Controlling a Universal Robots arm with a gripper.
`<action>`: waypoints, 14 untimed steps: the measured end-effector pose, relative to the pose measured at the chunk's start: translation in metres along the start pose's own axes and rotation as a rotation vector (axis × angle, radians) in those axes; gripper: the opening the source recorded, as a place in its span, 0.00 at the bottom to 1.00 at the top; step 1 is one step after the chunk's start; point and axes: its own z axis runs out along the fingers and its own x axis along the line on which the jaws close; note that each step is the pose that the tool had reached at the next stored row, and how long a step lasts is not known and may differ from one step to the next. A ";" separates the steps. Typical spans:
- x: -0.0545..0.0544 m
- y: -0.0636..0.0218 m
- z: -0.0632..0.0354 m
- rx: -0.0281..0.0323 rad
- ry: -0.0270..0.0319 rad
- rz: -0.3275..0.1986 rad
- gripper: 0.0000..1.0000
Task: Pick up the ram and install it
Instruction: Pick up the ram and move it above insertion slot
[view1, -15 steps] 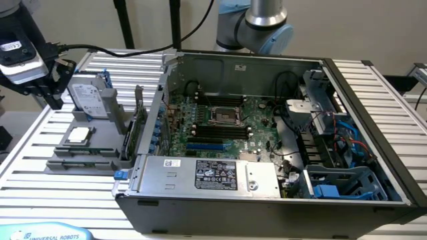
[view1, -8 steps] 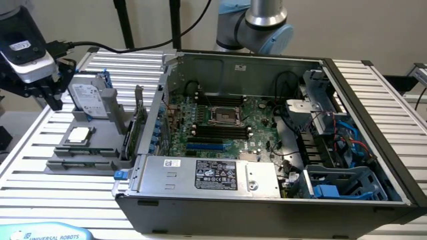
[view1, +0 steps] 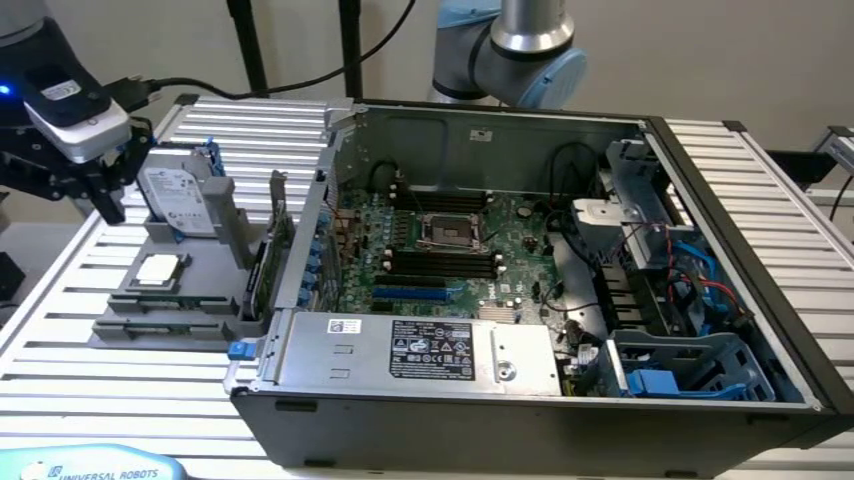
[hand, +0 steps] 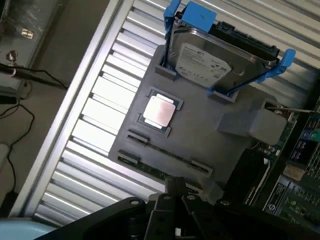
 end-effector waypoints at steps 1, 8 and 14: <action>0.000 0.0000 0.0004 -0.0002 0.0009 -0.018 0.11; 0.000 -0.0002 0.0033 -0.0019 0.0069 -0.145 0.11; 0.000 -0.0003 0.0059 -0.0033 0.0121 -0.255 0.11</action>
